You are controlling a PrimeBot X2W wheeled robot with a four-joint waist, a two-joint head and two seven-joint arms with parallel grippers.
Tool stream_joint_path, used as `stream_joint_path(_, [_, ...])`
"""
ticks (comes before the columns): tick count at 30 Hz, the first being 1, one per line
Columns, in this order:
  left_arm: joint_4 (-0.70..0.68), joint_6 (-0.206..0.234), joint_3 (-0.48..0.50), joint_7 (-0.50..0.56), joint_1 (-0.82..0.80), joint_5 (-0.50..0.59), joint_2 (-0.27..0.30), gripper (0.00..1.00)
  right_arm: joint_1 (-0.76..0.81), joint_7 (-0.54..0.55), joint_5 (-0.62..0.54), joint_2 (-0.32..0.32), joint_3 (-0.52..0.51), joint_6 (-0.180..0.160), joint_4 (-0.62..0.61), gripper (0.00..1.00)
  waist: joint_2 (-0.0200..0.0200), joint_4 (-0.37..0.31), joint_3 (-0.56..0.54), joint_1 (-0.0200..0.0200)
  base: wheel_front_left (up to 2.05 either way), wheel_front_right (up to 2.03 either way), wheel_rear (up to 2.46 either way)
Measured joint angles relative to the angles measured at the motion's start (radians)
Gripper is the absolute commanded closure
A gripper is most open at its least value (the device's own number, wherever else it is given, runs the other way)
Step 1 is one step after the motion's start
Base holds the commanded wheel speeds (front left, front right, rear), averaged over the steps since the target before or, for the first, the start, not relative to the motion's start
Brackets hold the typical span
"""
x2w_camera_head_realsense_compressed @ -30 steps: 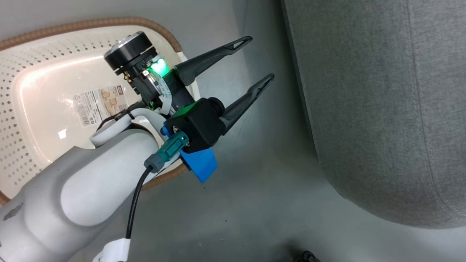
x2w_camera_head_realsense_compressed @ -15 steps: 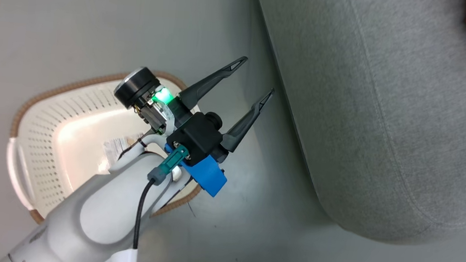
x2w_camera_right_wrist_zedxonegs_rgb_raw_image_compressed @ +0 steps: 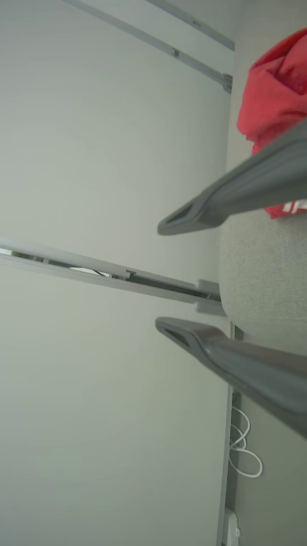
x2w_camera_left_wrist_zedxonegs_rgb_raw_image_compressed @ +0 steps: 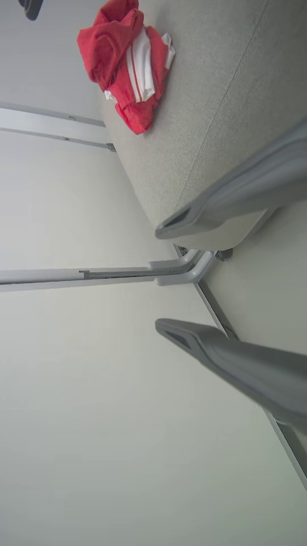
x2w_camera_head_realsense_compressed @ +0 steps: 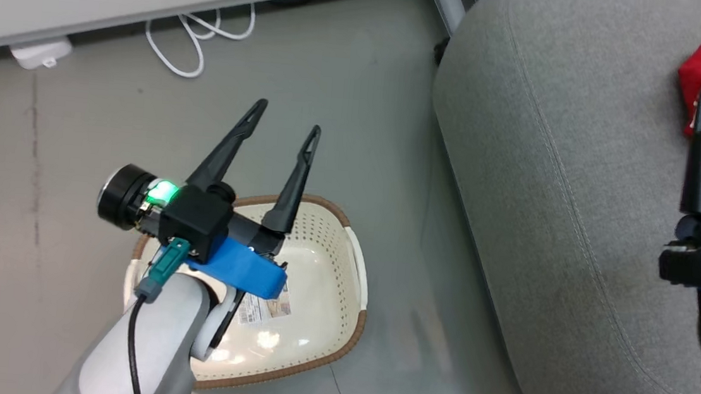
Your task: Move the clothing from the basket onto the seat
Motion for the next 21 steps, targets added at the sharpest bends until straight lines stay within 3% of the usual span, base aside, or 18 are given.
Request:
stream_joint_path(9, [-0.030, 0.005, 0.219, -0.001, 0.173, 0.042, -0.053, 0.00, 0.086, 0.000, 0.000, 0.044, 0.126, 0.000, 0.010, 0.00, 0.0000, 0.090, -0.149, 0.0000, 0.00, 0.00, 0.00])
stream_joint_path(21, [-0.053, -0.058, 0.412, -0.001, 0.383, 0.093, -0.125, 0.00, 0.272, 0.000, 0.035, 0.095, 0.125, 0.000, 0.046, 0.00, 0.0000, 0.162, -0.307, 0.0000, 0.00, 0.00, 0.00])
